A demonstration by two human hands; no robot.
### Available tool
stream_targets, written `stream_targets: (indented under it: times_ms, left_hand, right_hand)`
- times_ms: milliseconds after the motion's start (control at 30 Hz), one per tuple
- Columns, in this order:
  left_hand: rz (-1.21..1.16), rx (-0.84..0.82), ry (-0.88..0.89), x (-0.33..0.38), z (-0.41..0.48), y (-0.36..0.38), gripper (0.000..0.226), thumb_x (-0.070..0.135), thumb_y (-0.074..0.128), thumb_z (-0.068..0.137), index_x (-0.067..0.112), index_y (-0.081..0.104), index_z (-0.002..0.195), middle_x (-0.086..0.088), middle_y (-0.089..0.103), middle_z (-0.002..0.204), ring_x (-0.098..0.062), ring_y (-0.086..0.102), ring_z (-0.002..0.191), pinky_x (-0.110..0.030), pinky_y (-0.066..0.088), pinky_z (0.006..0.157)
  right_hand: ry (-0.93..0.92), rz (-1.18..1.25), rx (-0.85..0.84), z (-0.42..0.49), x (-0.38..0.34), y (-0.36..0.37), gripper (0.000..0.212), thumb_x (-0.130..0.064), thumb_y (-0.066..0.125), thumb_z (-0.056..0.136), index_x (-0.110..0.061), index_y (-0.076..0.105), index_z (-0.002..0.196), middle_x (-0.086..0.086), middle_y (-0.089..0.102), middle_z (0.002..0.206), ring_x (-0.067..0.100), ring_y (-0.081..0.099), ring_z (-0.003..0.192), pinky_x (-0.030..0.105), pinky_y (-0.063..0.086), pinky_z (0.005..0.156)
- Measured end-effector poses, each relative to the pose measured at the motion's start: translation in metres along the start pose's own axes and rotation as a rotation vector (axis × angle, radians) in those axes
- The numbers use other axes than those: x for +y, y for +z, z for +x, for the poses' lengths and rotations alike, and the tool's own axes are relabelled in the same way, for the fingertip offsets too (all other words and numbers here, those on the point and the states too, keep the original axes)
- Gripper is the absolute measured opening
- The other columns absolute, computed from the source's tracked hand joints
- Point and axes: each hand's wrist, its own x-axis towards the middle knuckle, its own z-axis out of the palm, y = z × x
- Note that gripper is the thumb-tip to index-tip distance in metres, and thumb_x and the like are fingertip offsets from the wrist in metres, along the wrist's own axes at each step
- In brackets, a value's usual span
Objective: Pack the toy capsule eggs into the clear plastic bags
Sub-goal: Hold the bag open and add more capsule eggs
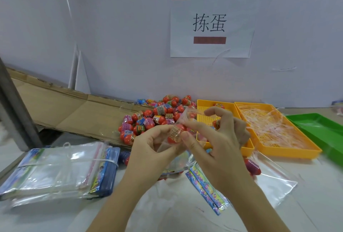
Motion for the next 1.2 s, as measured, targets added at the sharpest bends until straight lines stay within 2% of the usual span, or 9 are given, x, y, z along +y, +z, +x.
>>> stream_targets:
  times_ms: [300,400,500,600,700,833,967,1100,1200]
  left_hand:
    - [0.014,0.015,-0.005,0.001,-0.001,-0.002,0.041,0.061,0.081,0.060,0.042,0.073,0.096,0.004,0.076,0.094,-0.018,0.073,0.090,-0.033,0.061,0.077]
    - [0.025,0.028,0.022,0.000,0.000,-0.002,0.029,0.048,0.084,0.065,0.044,0.075,0.091,0.004,0.076,0.091,-0.016,0.073,0.087,-0.031,0.061,0.076]
    - [-0.049,0.069,0.005,0.001,0.002,-0.004,0.026,0.041,0.077,0.061,0.035,0.077,0.086,-0.002,0.076,0.085,-0.019,0.074,0.078,-0.025,0.060,0.064]
    - [-0.127,0.132,-0.042,0.000,0.003,-0.007,0.029,0.041,0.078,0.058,0.025,0.077,0.082,-0.008,0.075,0.079,-0.023,0.073,0.073,-0.030,0.060,0.063]
    - [-0.201,0.173,-0.087,0.000,0.004,-0.006,0.026,0.041,0.078,0.054,0.022,0.078,0.074,-0.012,0.075,0.079,-0.024,0.072,0.071,-0.035,0.061,0.062]
    - [-0.242,0.223,-0.150,-0.001,0.007,-0.004,0.024,0.039,0.077,0.052,0.022,0.078,0.069,-0.009,0.075,0.073,-0.016,0.072,0.064,-0.026,0.057,0.053]
    - [-0.248,0.240,-0.145,-0.004,0.007,-0.004,0.021,0.037,0.078,0.057,0.023,0.079,0.072,-0.004,0.075,0.070,-0.012,0.070,0.059,-0.022,0.055,0.050]
    - [-0.242,0.034,-0.237,-0.008,0.009,-0.012,0.077,0.048,0.090,0.049,0.022,0.069,0.118,-0.002,0.075,0.108,-0.019,0.073,0.097,-0.033,0.060,0.077]
    - [-0.256,0.056,-0.249,-0.010,0.012,-0.015,0.051,0.037,0.084,0.050,0.013,0.079,0.094,-0.013,0.077,0.093,-0.026,0.075,0.083,-0.026,0.060,0.066]
  right_hand:
    - [-0.120,-0.280,-0.100,-0.002,0.002,-0.005,0.050,-0.062,0.021,0.096,-0.049,0.067,0.112,-0.004,0.027,0.141,0.022,0.022,0.124,0.046,0.029,0.096]
    - [-0.170,-0.298,-0.113,-0.003,0.003,-0.006,0.050,-0.065,0.025,0.094,-0.046,0.064,0.117,-0.002,0.024,0.145,0.023,0.022,0.126,0.046,0.024,0.099]
    - [-0.073,0.006,-0.045,-0.003,-0.004,-0.001,0.048,-0.067,0.037,0.089,-0.054,0.038,0.136,-0.009,0.020,0.145,0.016,0.021,0.131,0.048,0.029,0.106]
    - [0.145,0.381,0.042,-0.002,-0.007,0.001,0.066,-0.065,0.060,0.071,-0.064,0.026,0.128,-0.026,0.031,0.134,0.004,0.033,0.128,0.033,0.038,0.105]
    - [0.355,0.639,-0.201,0.001,-0.003,0.003,0.066,-0.064,0.068,0.058,-0.056,0.044,0.119,-0.030,0.056,0.109,0.000,0.059,0.102,0.019,0.052,0.078]
    - [0.425,0.758,-0.514,0.000,0.002,0.011,0.050,-0.041,0.082,0.066,-0.026,0.064,0.110,-0.001,0.073,0.099,0.017,0.070,0.091,0.036,0.059,0.078]
    - [0.389,0.816,-0.392,-0.003,-0.001,0.018,0.034,-0.019,0.080,0.074,-0.021,0.069,0.107,0.003,0.074,0.093,0.020,0.071,0.088,0.037,0.060,0.078]
    - [0.381,0.897,-0.297,-0.002,0.001,0.016,0.036,-0.030,0.077,0.069,-0.018,0.072,0.102,0.005,0.075,0.092,0.023,0.073,0.085,0.032,0.059,0.071]
    - [0.351,0.949,-0.387,0.002,0.003,0.010,0.050,-0.032,0.077,0.070,-0.027,0.063,0.117,-0.001,0.075,0.096,0.019,0.073,0.087,0.024,0.057,0.069]
